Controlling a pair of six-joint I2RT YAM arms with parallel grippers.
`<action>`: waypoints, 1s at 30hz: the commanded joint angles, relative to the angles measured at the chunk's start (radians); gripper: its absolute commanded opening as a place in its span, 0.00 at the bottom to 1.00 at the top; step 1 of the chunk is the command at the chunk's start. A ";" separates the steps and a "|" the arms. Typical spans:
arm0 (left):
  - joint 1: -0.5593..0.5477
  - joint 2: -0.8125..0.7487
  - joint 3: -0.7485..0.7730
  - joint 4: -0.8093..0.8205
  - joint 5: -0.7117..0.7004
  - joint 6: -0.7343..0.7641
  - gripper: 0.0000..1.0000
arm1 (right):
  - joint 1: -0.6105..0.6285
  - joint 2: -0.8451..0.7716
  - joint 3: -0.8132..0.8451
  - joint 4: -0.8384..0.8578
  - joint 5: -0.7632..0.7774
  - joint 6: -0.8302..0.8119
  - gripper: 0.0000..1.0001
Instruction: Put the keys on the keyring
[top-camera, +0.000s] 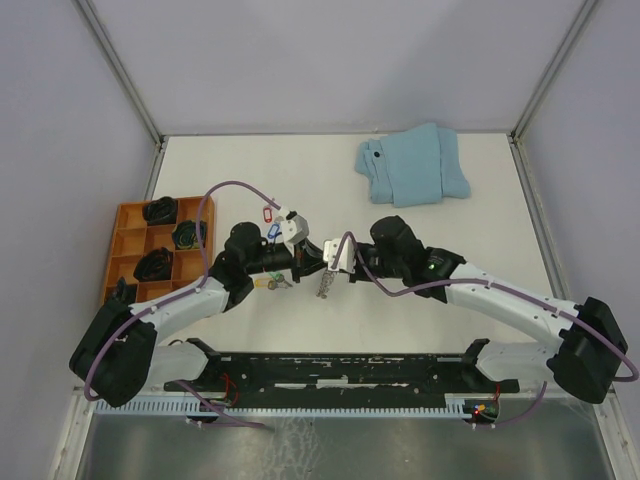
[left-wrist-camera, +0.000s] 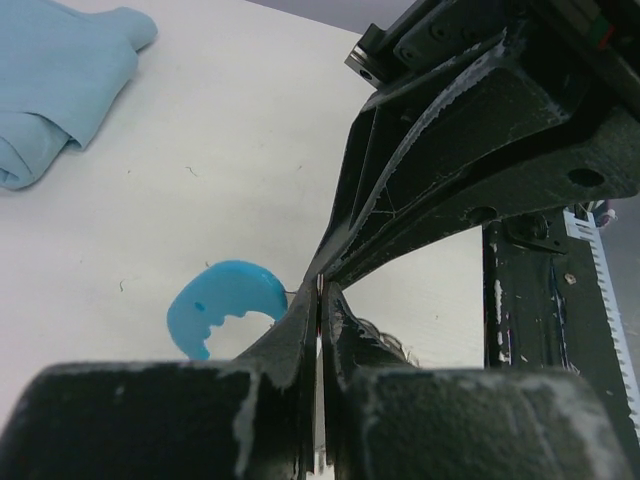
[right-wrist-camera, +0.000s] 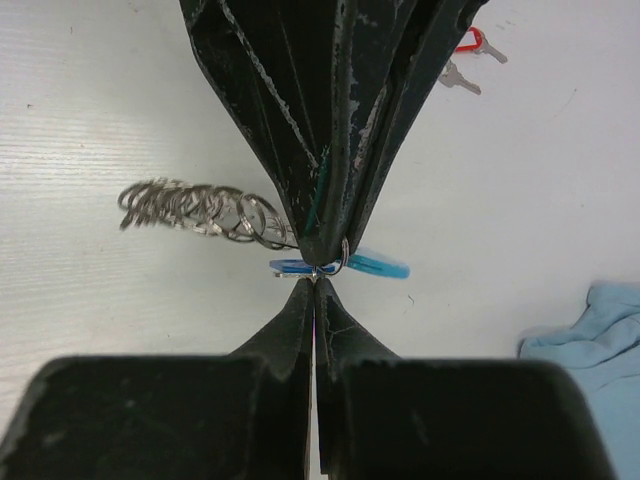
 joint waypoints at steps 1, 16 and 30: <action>0.001 -0.016 -0.003 0.130 -0.051 -0.037 0.03 | 0.016 0.012 0.011 0.034 -0.005 0.020 0.01; 0.002 -0.038 -0.049 0.150 -0.191 -0.063 0.03 | 0.015 -0.044 -0.048 0.096 0.090 0.066 0.04; 0.003 -0.039 -0.080 0.254 -0.225 -0.134 0.03 | 0.015 0.013 -0.043 0.113 0.061 0.103 0.06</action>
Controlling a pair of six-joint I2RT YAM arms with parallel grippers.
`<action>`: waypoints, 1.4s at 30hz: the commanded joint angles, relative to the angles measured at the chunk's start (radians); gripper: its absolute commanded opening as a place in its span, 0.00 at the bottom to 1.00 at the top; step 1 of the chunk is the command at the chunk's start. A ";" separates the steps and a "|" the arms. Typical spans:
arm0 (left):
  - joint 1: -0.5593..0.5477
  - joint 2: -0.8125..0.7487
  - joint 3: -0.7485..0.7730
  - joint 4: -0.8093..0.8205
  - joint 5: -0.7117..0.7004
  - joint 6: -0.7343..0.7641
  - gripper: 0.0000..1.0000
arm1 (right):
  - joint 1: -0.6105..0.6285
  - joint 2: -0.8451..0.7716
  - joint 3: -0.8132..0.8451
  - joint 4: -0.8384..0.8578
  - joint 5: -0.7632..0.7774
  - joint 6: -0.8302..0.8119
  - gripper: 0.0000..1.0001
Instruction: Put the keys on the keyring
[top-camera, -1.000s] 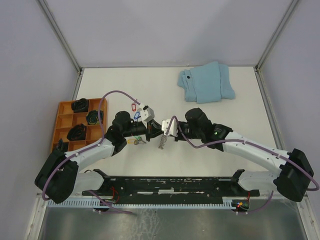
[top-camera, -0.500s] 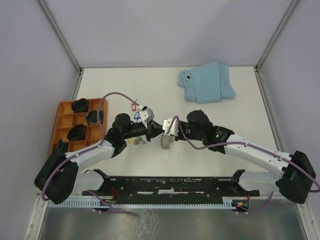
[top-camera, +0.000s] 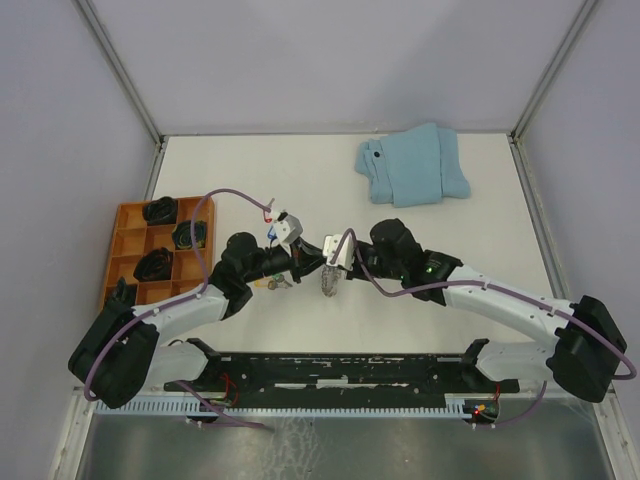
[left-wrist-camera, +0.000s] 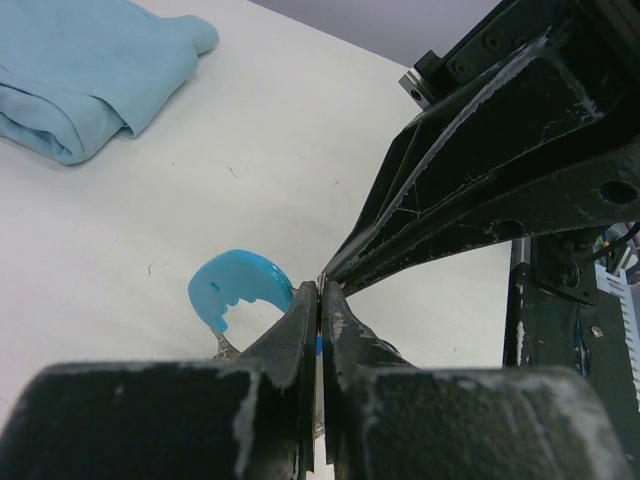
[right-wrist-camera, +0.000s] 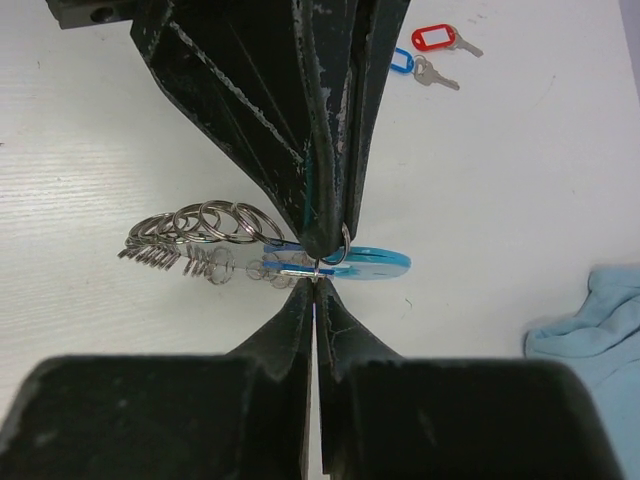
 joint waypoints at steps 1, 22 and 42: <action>0.009 -0.029 0.009 0.096 -0.055 -0.019 0.03 | 0.004 0.003 -0.005 0.010 0.034 0.034 0.07; 0.008 -0.020 0.113 -0.147 -0.156 -0.026 0.03 | 0.003 -0.124 0.013 -0.050 0.209 0.391 0.94; -0.033 -0.004 0.207 -0.304 -0.465 -0.143 0.03 | 0.003 -0.127 -0.045 0.113 0.346 0.713 1.00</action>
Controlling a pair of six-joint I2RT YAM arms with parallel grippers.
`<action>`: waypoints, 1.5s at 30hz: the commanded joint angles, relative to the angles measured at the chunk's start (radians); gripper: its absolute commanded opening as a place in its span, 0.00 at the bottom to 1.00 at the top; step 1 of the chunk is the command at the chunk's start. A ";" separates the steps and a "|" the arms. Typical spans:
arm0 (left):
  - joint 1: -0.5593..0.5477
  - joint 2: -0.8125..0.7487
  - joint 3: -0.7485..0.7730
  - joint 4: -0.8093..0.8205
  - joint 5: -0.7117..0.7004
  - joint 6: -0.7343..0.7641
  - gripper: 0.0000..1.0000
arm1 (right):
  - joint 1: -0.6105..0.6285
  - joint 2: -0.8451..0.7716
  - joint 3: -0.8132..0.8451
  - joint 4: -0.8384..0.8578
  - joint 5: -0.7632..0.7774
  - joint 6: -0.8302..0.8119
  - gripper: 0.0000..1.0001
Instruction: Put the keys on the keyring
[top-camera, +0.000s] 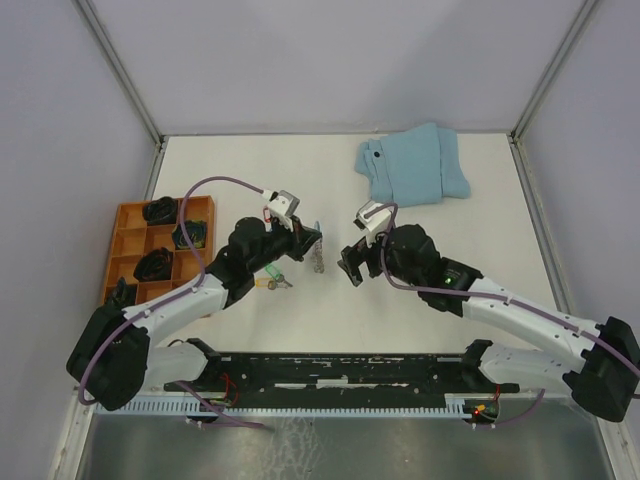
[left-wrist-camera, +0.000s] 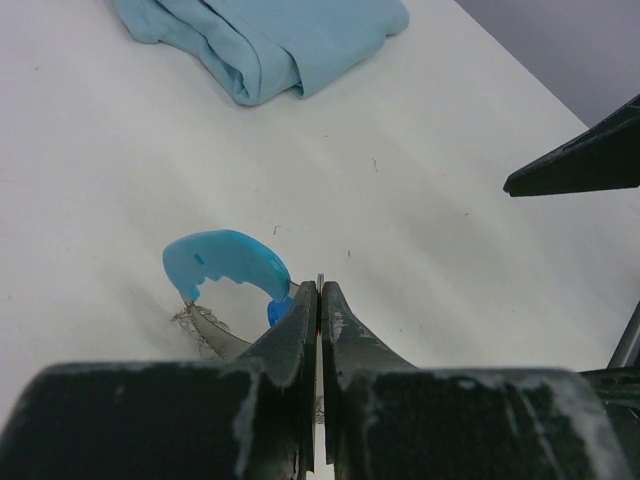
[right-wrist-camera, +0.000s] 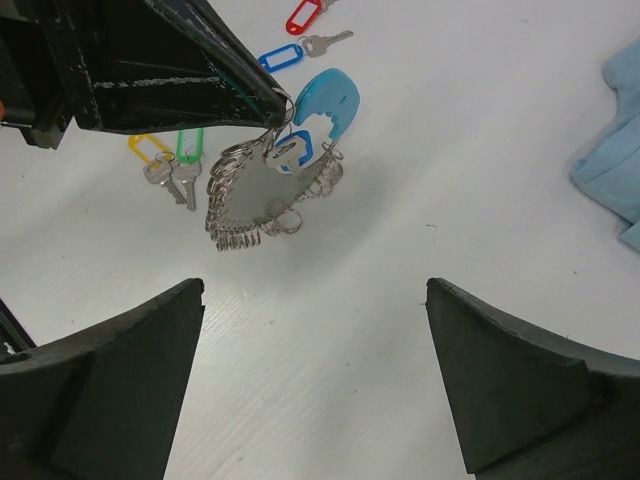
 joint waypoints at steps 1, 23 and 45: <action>-0.031 0.028 0.070 0.015 -0.101 -0.046 0.03 | 0.003 0.029 0.024 0.062 0.027 0.115 1.00; -0.111 0.172 0.121 0.041 -0.194 -0.130 0.03 | 0.003 0.131 -0.157 0.422 0.084 0.376 0.68; -0.133 0.280 0.154 0.033 -0.014 -0.107 0.03 | -0.024 0.036 -0.125 0.206 0.155 0.277 0.62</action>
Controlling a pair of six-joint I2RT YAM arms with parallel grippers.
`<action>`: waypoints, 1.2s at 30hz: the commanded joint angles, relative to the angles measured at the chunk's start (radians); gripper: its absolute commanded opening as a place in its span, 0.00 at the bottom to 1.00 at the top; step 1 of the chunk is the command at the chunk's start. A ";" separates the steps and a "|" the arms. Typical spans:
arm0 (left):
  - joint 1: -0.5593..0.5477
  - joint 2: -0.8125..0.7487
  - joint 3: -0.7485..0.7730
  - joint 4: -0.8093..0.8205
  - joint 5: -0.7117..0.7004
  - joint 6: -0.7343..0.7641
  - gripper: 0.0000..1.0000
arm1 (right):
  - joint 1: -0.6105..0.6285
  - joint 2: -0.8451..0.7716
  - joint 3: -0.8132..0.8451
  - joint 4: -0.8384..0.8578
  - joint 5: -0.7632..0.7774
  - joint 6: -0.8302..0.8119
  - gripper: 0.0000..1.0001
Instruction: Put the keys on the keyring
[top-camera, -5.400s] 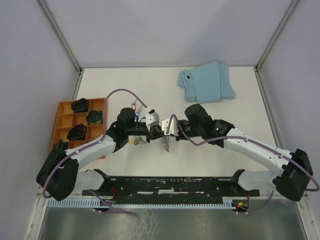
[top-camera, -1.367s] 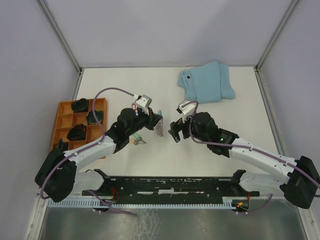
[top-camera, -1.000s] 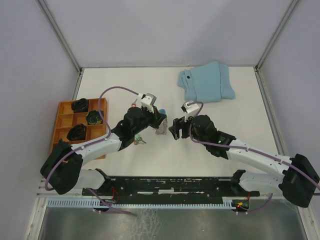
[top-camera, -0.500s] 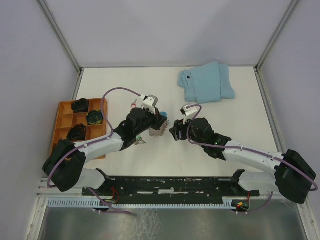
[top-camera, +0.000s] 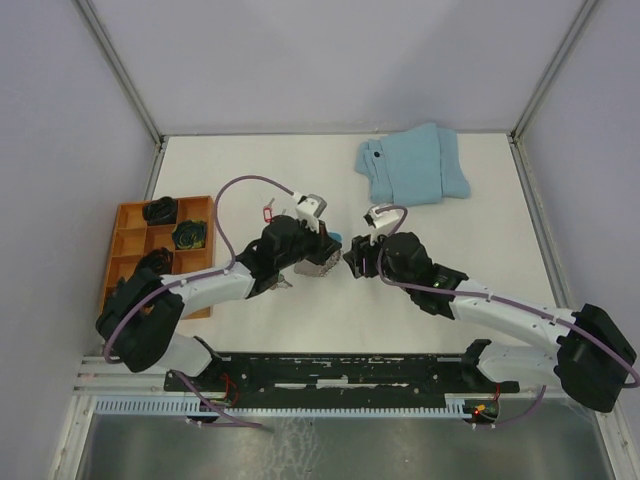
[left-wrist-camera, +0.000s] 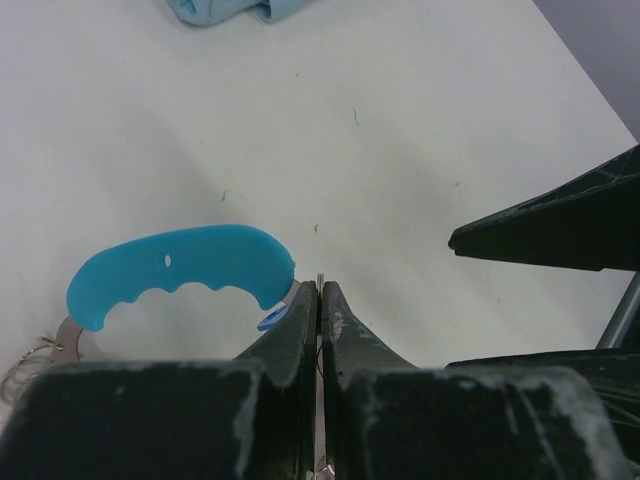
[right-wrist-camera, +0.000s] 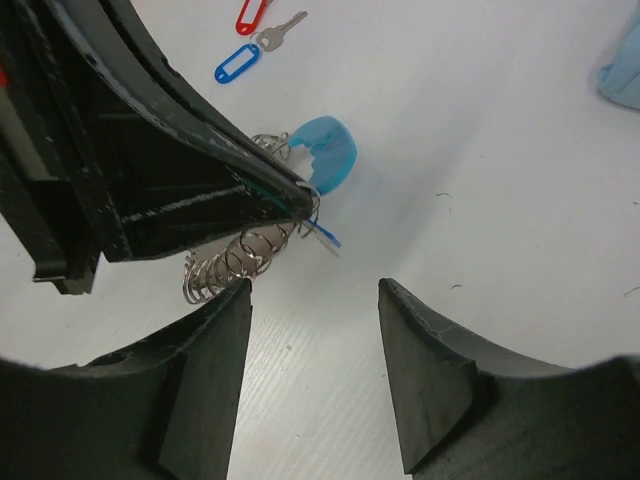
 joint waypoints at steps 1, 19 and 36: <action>-0.027 0.089 0.063 0.033 0.091 -0.007 0.03 | -0.005 -0.067 -0.011 -0.022 0.065 0.002 0.62; -0.140 0.197 0.137 -0.174 -0.006 0.088 0.34 | -0.006 -0.106 -0.040 -0.249 -0.002 -0.017 0.62; -0.074 0.002 -0.078 -0.173 -0.108 -0.024 0.42 | 0.021 0.221 0.147 -0.305 -0.206 -0.068 0.38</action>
